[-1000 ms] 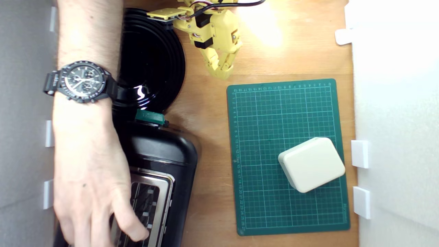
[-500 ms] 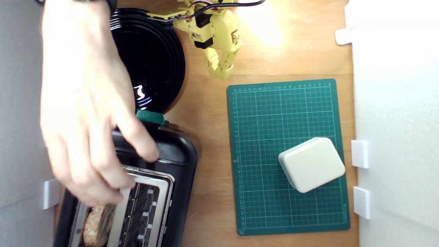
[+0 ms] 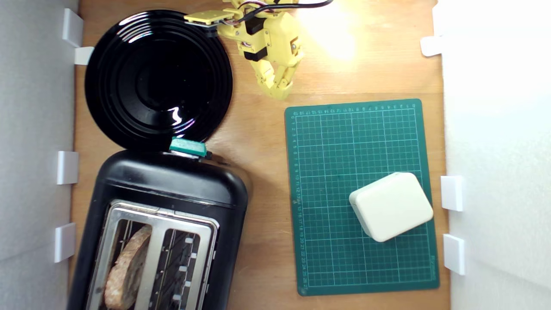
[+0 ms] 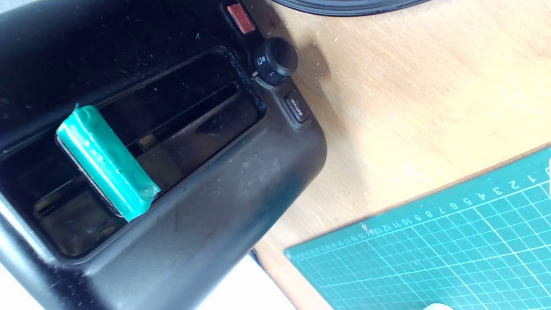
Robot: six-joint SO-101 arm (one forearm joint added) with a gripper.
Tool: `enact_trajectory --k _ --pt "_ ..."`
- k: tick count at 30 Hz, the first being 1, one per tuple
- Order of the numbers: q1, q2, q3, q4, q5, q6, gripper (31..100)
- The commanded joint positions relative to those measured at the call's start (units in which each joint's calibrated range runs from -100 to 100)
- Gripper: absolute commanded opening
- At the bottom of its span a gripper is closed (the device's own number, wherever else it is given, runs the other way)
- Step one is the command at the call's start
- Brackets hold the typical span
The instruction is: Start toaster
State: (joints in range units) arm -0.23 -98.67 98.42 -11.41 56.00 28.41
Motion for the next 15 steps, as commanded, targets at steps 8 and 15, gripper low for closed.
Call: enact_trajectory --k 8,15 --pt "-0.5 -0.2 -0.4 -0.2 0.6 -0.1 31.4" --pt "-0.6 -0.2 -0.4 -0.2 0.6 -0.1 31.4"
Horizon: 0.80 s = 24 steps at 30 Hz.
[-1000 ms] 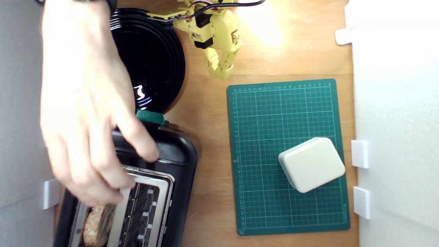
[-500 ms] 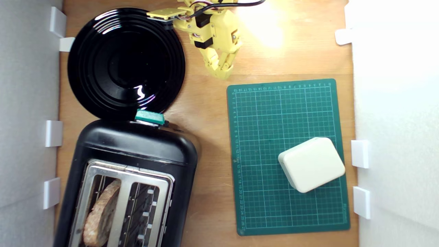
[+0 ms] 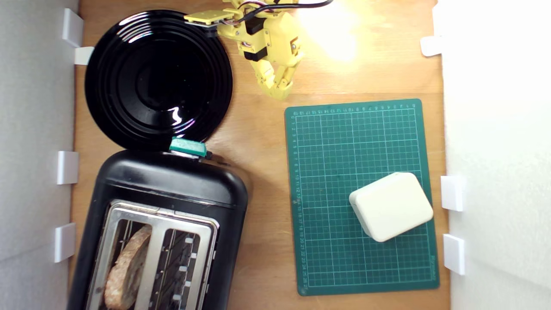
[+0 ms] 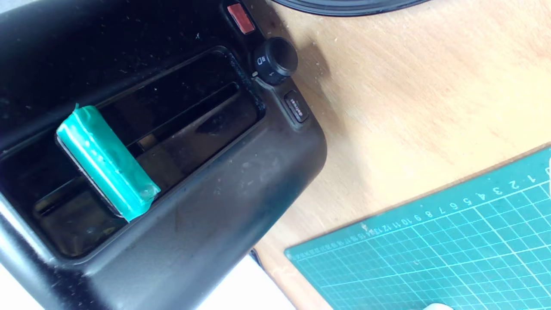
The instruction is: Start toaster
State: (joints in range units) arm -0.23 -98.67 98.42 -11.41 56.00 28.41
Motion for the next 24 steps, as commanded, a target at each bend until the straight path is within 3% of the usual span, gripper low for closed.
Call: enact_trajectory --k 1,16,24 --pt "-0.4 -0.2 -0.4 -0.2 0.6 -0.1 31.4" --pt "-0.6 -0.7 -0.3 -0.2 0.6 0.2 31.7" --pt "1.3 -0.1 -0.5 -1.3 0.4 0.3 31.4"
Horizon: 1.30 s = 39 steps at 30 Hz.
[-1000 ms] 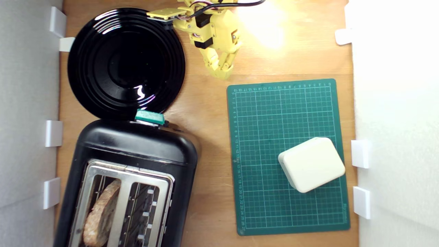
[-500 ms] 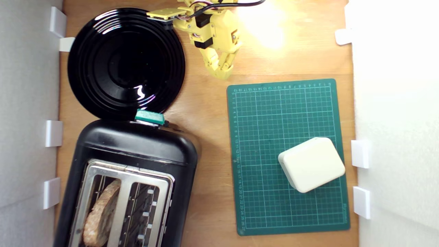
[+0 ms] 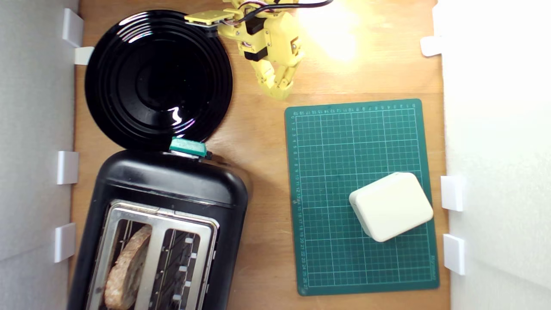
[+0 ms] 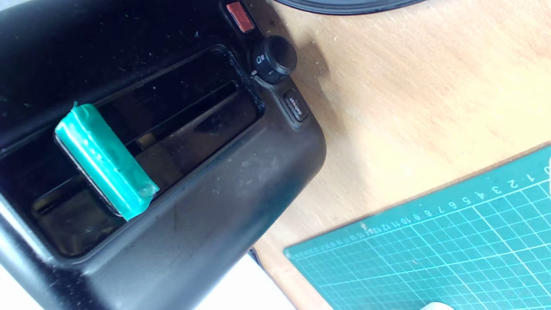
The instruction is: Start toaster
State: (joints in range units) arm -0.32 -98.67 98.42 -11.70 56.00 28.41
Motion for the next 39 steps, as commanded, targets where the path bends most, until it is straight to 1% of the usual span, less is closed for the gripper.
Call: enact_trajectory --k 1,4,7,10,11,18,20,22,23,25,26,28,29,30,33,35,39 --pt "1.9 0.0 -0.8 -0.2 0.4 0.3 31.4" --pt "3.2 0.4 -4.1 0.0 0.4 2.3 31.4" --pt "3.3 3.7 -8.9 -1.0 0.5 5.3 31.4" --pt "3.4 8.8 -15.3 0.2 0.5 6.3 31.3" --pt "3.5 10.8 -17.6 1.5 0.6 6.4 31.3" --pt "3.7 23.9 -29.9 20.5 0.7 6.7 31.3" --pt "4.0 26.4 -32.4 24.5 0.6 7.1 31.3" --pt "4.3 27.6 -34.8 26.5 0.6 7.8 31.4" --pt "4.3 28.7 -36.2 26.9 0.6 8.8 31.4" --pt "4.8 30.4 -38.6 25.9 0.6 11.5 31.4" --pt "5.9 31.6 -39.9 24.7 0.7 13.2 31.4" --pt "8.1 33.6 -42.8 20.5 0.6 16.1 31.4" --pt "10.2 35.6 -46.3 16.0 0.7 19.3 31.4" --pt "11.6 37.1 -48.0 14.4 0.7 20.6 31.4" --pt "15.3 41.5 -52.7 12.5 0.7 23.2 31.4" --pt "16.9 44.6 -56.2 12.5 0.7 23.7 31.4" --pt "17.8 51.7 -65.0 13.1 0.6 23.3 31.4"
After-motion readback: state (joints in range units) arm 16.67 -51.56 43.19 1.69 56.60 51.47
